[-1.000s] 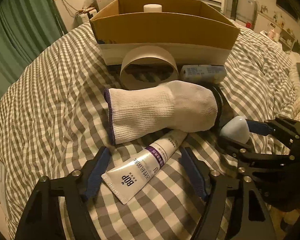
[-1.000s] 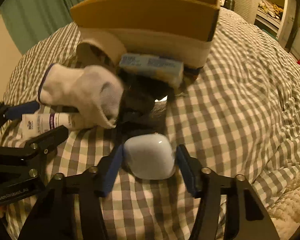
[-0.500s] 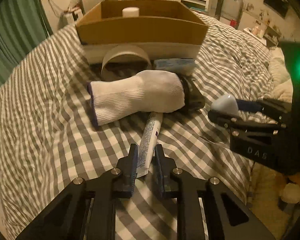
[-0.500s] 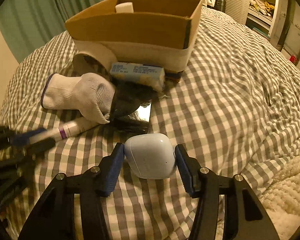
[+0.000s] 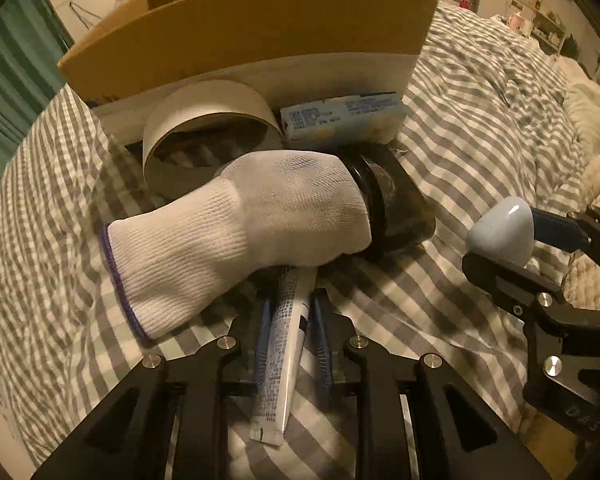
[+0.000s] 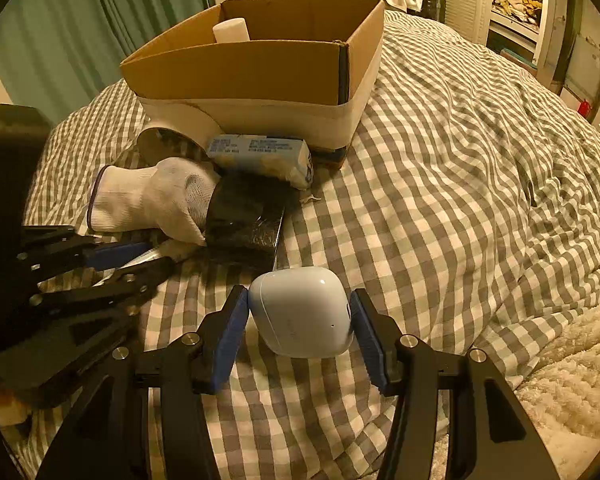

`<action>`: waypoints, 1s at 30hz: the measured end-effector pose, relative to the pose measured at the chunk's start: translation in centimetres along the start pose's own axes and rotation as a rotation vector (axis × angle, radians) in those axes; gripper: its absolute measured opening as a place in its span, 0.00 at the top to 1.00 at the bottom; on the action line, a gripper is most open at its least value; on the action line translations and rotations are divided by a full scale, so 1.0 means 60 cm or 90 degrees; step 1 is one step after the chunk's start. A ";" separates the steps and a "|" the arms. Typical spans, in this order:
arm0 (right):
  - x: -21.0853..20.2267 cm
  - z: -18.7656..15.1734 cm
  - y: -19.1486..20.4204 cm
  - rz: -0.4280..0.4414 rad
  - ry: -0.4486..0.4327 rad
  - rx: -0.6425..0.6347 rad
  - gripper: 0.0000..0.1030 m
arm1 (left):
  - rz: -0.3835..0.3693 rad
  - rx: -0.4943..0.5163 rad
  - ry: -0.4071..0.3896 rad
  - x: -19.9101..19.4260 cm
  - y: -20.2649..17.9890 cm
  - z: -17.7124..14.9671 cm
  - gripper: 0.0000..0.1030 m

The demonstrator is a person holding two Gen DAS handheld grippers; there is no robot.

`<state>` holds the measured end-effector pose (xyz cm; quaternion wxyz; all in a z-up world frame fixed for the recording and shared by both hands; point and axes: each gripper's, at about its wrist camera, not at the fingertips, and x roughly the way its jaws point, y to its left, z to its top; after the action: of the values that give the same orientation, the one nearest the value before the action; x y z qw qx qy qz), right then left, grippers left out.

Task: Organize objects
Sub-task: 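Grasp the pale blue case with the right tool while the left tool grasps the cream tube, then carry case and tube into the box and open both tools to release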

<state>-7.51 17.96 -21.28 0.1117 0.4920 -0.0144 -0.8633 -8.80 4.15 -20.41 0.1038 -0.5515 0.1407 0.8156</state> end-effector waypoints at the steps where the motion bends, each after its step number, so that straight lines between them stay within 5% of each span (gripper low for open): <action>1: 0.000 0.002 -0.001 0.004 -0.001 0.001 0.50 | -0.005 -0.005 -0.002 -0.002 0.002 -0.002 0.80; 18: -0.076 0.008 0.027 0.007 -0.066 -0.012 0.50 | -0.022 -0.039 -0.103 -0.134 0.024 -0.051 0.84; 30: -0.157 0.060 0.054 0.010 -0.128 -0.046 0.50 | 0.029 -0.031 -0.231 -0.265 0.048 0.020 0.84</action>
<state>-5.40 16.45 -11.00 0.1344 0.3982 0.0015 -0.9074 -4.90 1.65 -4.87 0.0957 -0.3946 0.1122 0.9069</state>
